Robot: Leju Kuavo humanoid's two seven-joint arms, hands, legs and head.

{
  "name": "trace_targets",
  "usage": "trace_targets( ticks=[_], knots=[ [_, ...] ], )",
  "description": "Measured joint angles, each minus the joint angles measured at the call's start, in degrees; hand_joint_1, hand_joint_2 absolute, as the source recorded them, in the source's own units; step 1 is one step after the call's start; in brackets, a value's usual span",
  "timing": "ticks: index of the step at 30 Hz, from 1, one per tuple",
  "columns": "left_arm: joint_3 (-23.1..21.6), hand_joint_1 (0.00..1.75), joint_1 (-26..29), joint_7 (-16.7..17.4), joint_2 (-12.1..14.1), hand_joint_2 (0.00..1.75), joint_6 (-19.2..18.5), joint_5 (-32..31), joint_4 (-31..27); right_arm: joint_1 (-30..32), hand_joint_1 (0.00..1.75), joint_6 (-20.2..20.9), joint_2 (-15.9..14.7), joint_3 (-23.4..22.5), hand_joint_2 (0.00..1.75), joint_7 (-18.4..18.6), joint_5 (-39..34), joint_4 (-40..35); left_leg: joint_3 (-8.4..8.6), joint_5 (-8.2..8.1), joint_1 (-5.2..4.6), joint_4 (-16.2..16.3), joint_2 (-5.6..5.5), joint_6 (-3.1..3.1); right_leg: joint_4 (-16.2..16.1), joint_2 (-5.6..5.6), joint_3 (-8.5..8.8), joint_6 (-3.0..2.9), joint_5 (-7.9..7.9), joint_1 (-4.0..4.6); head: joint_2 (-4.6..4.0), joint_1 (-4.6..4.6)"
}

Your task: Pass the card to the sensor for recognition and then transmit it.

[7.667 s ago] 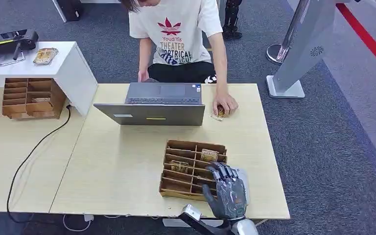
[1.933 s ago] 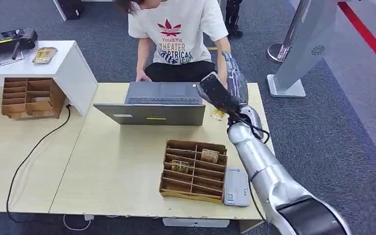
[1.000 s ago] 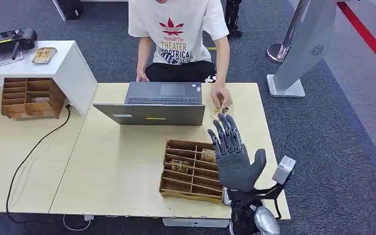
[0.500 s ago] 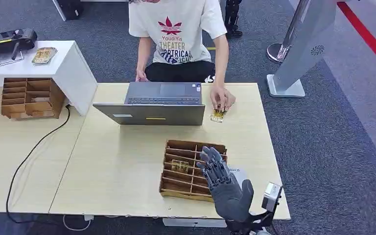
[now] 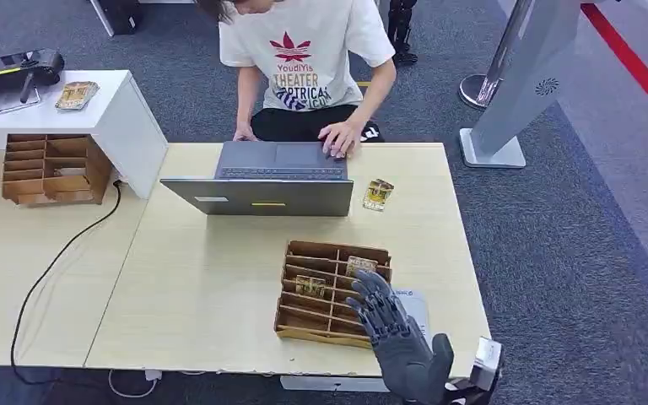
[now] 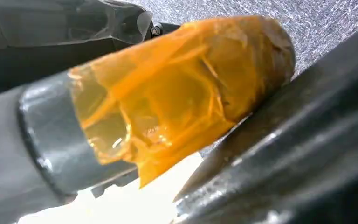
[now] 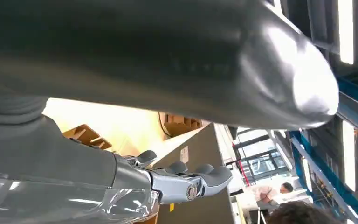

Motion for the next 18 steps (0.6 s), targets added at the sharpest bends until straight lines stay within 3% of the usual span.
trace_targets(
  ticks=[18],
  knots=[
    [0.2,0.0,0.1,0.2,-0.1,0.0,0.8,1.0,0.0,-0.9,0.0,1.6,-0.3,1.7,0.0,0.0,0.1,-0.5,-0.01,0.0,0.0,0.0,0.0,0.0,0.0,-0.01,0.01,0.0,0.0,0.0,0.0,0.0]
  ],
)
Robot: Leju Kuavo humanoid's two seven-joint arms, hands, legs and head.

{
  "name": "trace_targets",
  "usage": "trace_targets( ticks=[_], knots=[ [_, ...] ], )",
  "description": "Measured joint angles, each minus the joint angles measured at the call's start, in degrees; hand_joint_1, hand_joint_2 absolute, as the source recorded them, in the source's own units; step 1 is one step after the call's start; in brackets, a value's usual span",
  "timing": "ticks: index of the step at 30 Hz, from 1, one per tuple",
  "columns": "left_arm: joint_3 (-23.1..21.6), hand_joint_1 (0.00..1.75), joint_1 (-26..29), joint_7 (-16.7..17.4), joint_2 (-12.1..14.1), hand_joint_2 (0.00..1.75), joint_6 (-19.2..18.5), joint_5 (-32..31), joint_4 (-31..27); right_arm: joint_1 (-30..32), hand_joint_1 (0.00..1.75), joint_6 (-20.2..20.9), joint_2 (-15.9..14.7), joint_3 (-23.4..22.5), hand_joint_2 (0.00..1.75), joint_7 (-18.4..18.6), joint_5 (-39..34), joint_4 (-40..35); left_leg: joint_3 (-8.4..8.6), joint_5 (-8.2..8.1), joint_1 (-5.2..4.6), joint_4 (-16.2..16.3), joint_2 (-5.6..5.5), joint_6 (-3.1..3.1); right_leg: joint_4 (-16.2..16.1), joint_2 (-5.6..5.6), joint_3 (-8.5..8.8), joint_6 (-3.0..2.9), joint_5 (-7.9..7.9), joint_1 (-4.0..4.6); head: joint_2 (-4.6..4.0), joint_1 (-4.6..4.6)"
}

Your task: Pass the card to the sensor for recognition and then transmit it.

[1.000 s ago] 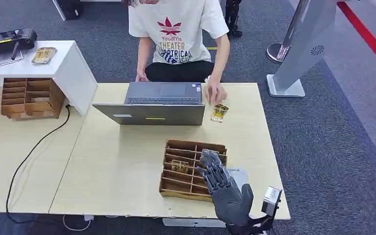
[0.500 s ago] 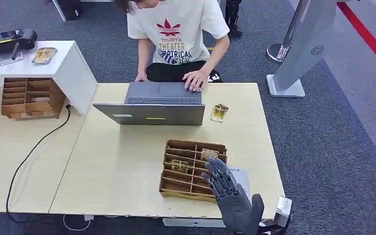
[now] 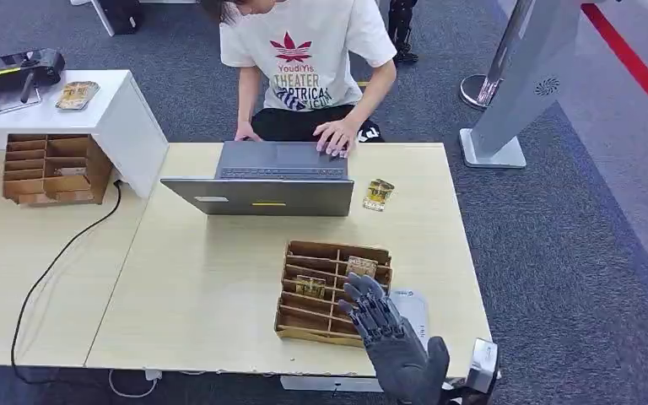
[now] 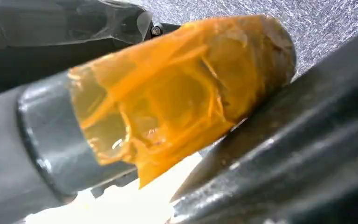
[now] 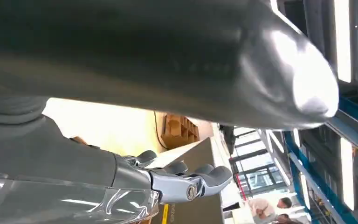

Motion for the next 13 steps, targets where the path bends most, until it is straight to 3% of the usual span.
trace_targets(
  ticks=[13],
  knots=[
    [0.0,0.0,0.0,0.0,-0.1,0.0,0.1,0.0,0.0,0.0,0.0,0.3,0.0,0.2,0.0,0.0,0.0,0.0,0.0,0.0,0.0,0.0,0.0,0.0,0.0,0.0,0.0,0.0,0.0,0.0,0.0,0.0]
  ],
)
